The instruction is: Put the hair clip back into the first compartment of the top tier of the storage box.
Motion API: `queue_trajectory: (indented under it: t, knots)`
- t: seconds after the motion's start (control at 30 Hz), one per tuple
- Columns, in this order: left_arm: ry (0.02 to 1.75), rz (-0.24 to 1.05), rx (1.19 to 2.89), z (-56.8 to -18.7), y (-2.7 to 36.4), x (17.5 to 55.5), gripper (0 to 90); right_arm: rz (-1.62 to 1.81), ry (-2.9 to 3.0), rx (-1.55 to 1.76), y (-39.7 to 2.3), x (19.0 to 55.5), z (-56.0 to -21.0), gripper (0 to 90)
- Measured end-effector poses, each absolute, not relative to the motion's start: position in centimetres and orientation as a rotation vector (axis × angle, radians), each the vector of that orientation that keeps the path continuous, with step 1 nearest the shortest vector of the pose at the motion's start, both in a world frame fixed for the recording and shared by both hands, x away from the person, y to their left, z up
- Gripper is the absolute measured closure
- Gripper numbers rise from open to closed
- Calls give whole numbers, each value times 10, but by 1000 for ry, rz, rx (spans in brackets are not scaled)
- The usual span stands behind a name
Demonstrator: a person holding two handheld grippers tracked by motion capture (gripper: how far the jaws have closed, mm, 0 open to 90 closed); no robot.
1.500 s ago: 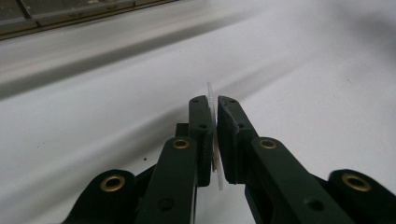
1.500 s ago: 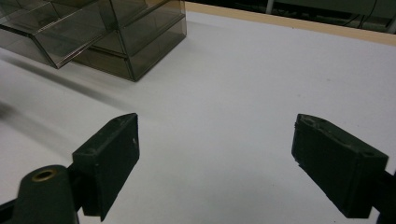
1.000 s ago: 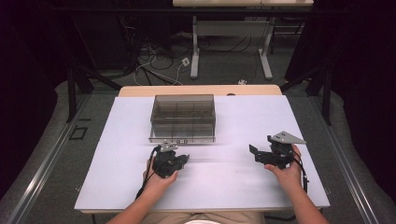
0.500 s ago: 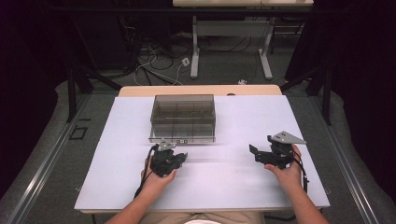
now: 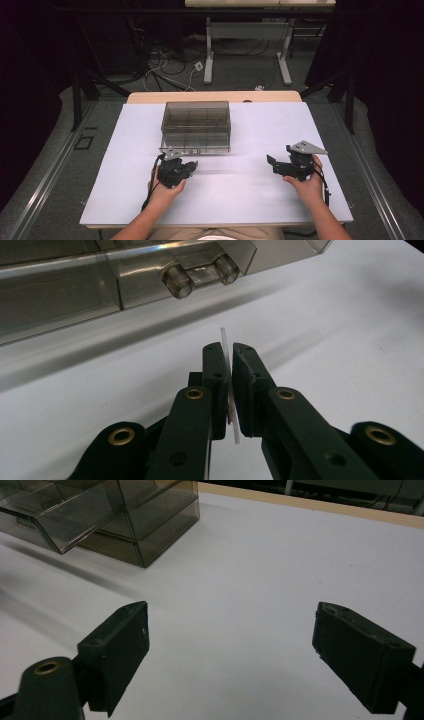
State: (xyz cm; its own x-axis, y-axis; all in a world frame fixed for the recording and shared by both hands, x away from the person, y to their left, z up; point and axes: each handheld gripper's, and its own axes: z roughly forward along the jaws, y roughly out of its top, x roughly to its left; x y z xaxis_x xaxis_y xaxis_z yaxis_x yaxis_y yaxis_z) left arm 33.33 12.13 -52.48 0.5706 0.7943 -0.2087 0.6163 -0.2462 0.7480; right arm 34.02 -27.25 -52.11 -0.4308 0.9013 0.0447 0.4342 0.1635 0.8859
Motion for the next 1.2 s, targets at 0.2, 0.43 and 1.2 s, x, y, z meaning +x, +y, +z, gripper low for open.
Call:
queue_trajectory:
  t: [0.2, 0.43, 1.2]
  knots:
    - [1135, 273, 1950, -522, 125, 333, 851, 1215, 1942, 1259, -273, 340, -521, 147]
    - [1138, 285, 1925, -518, 129, 333, 851, 1215, 1941, 1260, -273, 340, -521, 147]
    - [1094, 334, 1873, -500, 144, 330, 855, 1213, 1941, 1260, -275, 340, -521, 147]
